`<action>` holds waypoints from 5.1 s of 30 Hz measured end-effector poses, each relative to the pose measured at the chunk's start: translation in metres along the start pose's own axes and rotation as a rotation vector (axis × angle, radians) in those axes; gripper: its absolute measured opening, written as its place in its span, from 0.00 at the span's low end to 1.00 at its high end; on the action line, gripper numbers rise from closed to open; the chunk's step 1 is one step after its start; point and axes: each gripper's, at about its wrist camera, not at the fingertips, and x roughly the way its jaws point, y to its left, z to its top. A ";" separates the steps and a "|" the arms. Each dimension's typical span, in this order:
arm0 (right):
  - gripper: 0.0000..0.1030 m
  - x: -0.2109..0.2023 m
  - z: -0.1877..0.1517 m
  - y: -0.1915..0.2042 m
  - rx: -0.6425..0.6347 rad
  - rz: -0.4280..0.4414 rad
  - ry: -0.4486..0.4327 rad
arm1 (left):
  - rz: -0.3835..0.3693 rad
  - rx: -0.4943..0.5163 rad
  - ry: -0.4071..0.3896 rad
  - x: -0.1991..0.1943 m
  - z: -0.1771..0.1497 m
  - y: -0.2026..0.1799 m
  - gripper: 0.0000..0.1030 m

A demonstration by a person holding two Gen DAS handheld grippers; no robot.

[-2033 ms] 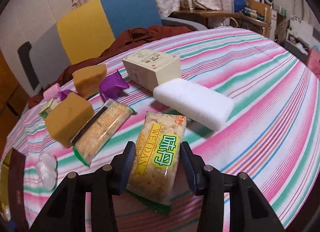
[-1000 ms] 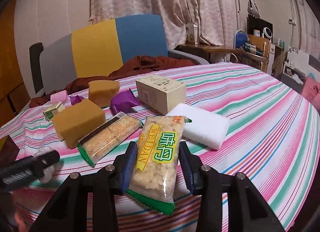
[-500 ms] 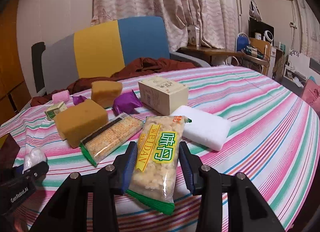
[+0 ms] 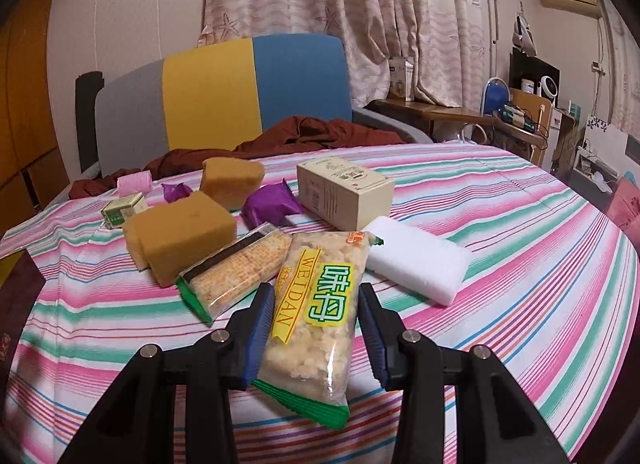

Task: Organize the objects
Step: 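Lower the WEIDAN bag and wrapped bundle into the gold tray and release both, then move both tools back to the pile and grasp the white foam block with the right tool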

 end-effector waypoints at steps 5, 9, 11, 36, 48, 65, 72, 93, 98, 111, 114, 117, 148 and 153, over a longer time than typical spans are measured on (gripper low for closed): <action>0.41 -0.015 -0.006 0.016 0.013 0.072 0.014 | 0.035 -0.031 0.002 -0.019 -0.004 0.032 0.37; 0.41 -0.030 -0.011 0.039 0.004 0.145 0.017 | 0.063 -0.070 -0.002 -0.037 -0.006 0.064 0.37; 0.41 -0.039 -0.012 0.054 -0.006 0.193 0.019 | 0.090 -0.090 0.004 -0.044 -0.006 0.082 0.37; 0.41 -0.130 -0.022 0.236 -0.177 0.739 0.125 | 0.258 -0.170 0.144 -0.062 -0.044 0.173 0.70; 0.41 -0.124 -0.048 0.274 -0.253 0.760 0.227 | 0.383 -0.403 -0.215 -0.144 -0.028 0.211 0.99; 0.43 -0.118 -0.067 0.297 -0.336 0.690 0.250 | 0.378 -0.447 -0.162 -0.135 -0.031 0.218 0.99; 0.43 -0.126 -0.047 0.267 -0.239 0.692 0.181 | 0.362 -0.439 -0.148 -0.132 -0.032 0.212 1.00; 0.48 -0.067 -0.032 0.164 -0.079 0.431 0.228 | 0.187 -0.214 -0.032 -0.106 -0.031 0.126 1.00; 0.48 -0.048 -0.034 0.122 -0.050 0.339 0.248 | 0.105 -0.171 0.016 -0.098 -0.028 0.094 1.00; 0.55 -0.014 -0.001 -0.002 -0.016 0.142 0.185 | -0.019 -0.049 0.126 -0.047 -0.023 0.010 1.00; 0.64 0.000 0.022 -0.034 -0.007 0.115 0.172 | -0.038 -0.026 0.161 -0.034 -0.026 -0.005 1.00; 0.72 0.019 0.045 -0.060 -0.025 0.089 0.169 | -0.051 -0.006 0.190 -0.022 -0.028 -0.017 1.00; 0.62 0.075 0.043 -0.098 0.015 0.127 0.177 | -0.101 0.231 0.234 0.110 0.017 -0.119 1.00; 0.62 0.070 0.040 -0.095 0.021 0.064 0.144 | -0.091 0.306 0.258 0.160 0.027 -0.142 1.00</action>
